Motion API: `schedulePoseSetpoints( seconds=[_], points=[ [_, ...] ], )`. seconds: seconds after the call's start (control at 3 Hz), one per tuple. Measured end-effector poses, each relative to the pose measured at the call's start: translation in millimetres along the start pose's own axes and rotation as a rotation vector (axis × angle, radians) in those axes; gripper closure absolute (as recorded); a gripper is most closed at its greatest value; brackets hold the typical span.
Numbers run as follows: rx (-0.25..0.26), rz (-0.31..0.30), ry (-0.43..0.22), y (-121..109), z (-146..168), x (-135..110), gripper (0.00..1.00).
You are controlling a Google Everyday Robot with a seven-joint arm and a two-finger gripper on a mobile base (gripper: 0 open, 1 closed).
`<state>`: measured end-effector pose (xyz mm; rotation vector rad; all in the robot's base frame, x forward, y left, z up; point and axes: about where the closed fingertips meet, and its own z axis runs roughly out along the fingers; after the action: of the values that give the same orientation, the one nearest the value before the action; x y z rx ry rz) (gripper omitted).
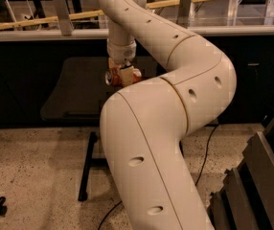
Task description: Pick redbull can from middle drawer and place on counter
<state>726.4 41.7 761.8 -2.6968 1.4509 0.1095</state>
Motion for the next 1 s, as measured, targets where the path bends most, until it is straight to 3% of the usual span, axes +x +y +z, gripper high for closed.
schedulePoseSetpoints(
  seconds=[0.33, 1.0],
  points=[
    [-0.012, -0.034, 0.003, -2.8, 3.9, -10.7, 1.0],
    [-0.12, -0.159, 0.123, -2.7, 18.6, -20.0, 1.0]
  ],
)
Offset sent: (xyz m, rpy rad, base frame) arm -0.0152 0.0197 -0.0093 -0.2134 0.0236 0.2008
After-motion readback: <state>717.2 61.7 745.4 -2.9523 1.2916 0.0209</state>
